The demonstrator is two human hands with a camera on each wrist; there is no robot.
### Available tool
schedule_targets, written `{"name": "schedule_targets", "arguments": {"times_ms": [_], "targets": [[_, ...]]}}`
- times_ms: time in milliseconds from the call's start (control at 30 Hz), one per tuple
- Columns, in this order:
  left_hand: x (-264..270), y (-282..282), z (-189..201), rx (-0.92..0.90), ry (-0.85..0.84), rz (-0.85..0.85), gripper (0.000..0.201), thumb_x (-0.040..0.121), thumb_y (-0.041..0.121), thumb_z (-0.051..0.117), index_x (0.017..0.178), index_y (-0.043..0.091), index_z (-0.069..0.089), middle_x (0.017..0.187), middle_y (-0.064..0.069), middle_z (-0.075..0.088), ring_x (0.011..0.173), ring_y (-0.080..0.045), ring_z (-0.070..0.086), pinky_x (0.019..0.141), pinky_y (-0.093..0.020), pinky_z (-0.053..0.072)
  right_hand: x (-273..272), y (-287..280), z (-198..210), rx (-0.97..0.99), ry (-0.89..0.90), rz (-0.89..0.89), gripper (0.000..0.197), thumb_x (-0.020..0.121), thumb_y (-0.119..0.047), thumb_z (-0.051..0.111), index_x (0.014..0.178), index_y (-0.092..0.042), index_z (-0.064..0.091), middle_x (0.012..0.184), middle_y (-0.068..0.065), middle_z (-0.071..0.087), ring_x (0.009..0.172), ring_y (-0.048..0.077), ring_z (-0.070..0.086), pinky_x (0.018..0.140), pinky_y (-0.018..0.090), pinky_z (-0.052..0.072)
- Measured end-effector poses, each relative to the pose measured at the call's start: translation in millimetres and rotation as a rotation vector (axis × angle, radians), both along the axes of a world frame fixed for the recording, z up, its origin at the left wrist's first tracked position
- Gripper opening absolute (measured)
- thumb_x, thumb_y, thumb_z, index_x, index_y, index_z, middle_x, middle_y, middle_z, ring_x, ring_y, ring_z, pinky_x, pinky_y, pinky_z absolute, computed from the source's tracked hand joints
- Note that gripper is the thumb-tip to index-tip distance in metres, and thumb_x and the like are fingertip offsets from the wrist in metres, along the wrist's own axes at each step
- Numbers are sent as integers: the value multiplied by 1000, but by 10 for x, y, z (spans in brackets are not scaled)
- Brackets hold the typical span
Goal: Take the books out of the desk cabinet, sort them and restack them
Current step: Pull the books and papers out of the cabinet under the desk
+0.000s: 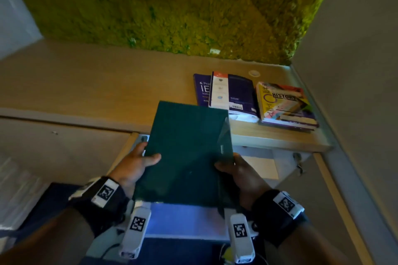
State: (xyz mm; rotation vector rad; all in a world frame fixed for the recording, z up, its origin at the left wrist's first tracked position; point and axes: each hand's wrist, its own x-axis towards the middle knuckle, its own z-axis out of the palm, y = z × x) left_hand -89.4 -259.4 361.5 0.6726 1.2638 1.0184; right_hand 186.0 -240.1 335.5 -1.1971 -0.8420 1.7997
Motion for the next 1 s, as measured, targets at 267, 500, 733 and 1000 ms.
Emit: {"name": "schedule_targets", "arguments": {"times_ms": [267,500,733,1000], "targets": [[-81,772,894,236,81,78,32,94,5,59,123,18,58,117,-16,71,93,-33,69,87,-59,53,-226,964,742,196,31,1,36,98,1,56,133,-4,60,126,22,71,112,37,71,99,58,55],[-225,2061,1007,225,187,171,38,96,6,58,133,11,53,119,-19,69,99,-37,68,79,-50,59,-478,2484,941,194,-48,22,33,95,-1,61,127,-9,64,119,21,74,110,42,71,96,59,56],[-590,3319,400,86,379,270,40,91,6,65,130,10,58,121,-24,66,96,-39,67,87,-53,56,-888,3672,454,79,-170,53,44,77,-19,77,119,-15,66,116,23,73,103,44,72,93,64,56],[-775,3687,-279,-150,757,171,59,91,8,69,144,12,44,130,-21,59,116,-44,59,97,-46,49,-1085,3960,-110,185,-306,197,51,59,-37,82,104,-14,70,98,10,73,95,34,71,91,53,59]]}}
